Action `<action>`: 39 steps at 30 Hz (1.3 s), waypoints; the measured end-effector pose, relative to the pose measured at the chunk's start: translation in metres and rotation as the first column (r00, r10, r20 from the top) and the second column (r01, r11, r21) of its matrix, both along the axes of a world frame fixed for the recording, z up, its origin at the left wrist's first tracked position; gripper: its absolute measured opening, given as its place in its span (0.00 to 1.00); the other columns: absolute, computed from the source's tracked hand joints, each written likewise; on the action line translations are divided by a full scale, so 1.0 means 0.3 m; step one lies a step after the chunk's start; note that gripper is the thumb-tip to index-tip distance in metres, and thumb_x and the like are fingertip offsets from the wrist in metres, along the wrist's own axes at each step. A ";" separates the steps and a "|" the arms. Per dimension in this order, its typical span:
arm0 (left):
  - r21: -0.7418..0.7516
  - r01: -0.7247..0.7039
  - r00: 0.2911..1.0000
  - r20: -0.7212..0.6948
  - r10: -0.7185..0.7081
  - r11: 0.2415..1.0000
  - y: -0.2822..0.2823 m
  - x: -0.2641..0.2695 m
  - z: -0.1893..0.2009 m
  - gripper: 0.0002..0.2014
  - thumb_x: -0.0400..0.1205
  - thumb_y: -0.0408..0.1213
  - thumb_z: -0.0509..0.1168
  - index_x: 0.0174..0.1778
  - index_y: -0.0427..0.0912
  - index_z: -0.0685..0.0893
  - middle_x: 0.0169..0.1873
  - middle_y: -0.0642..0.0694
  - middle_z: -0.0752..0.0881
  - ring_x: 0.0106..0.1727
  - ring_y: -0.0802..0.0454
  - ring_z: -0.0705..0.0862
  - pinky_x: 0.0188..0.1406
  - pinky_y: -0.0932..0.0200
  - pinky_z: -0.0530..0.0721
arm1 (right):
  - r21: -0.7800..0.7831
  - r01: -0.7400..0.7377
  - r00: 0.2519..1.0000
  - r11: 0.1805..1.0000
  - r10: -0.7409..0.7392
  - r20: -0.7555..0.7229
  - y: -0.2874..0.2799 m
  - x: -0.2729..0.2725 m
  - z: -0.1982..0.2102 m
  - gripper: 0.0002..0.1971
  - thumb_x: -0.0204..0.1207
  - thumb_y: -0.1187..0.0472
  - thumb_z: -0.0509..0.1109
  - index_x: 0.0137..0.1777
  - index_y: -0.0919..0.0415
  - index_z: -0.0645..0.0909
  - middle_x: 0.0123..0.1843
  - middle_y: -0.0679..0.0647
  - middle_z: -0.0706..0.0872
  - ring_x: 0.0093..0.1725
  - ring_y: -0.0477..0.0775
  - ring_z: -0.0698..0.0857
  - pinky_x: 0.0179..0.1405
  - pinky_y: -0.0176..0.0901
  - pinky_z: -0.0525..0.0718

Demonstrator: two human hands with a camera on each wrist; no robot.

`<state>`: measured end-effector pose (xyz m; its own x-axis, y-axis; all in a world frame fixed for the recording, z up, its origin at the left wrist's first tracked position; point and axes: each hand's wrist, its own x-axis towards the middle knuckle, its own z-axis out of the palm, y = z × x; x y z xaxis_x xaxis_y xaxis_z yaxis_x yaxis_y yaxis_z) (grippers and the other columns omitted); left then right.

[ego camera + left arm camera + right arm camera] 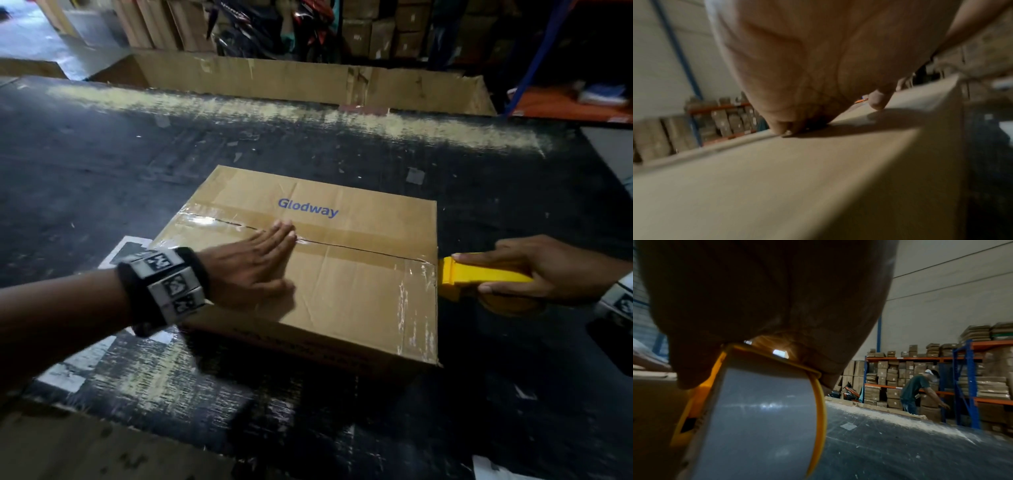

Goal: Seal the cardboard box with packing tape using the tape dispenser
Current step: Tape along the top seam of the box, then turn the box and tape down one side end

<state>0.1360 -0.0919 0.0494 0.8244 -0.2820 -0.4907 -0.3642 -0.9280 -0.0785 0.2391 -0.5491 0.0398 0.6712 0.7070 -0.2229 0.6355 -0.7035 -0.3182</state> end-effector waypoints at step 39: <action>-0.796 -0.602 0.797 -0.596 0.096 0.061 -0.733 0.189 0.140 0.17 0.88 0.33 0.64 0.73 0.32 0.81 0.45 0.41 0.89 0.41 0.50 0.89 0.47 0.60 0.91 | 0.799 0.366 0.859 0.477 -0.504 -0.092 -0.029 -0.428 -0.057 0.34 0.70 0.53 0.82 0.77 0.51 0.78 0.74 0.45 0.84 0.71 0.47 0.84 0.70 0.43 0.80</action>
<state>0.1929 -0.3119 0.0915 0.8471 -0.4252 -0.3188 0.2716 -0.1694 0.9474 0.1106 -0.5578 0.0227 0.9151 0.1593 0.3706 0.4023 -0.4271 -0.8098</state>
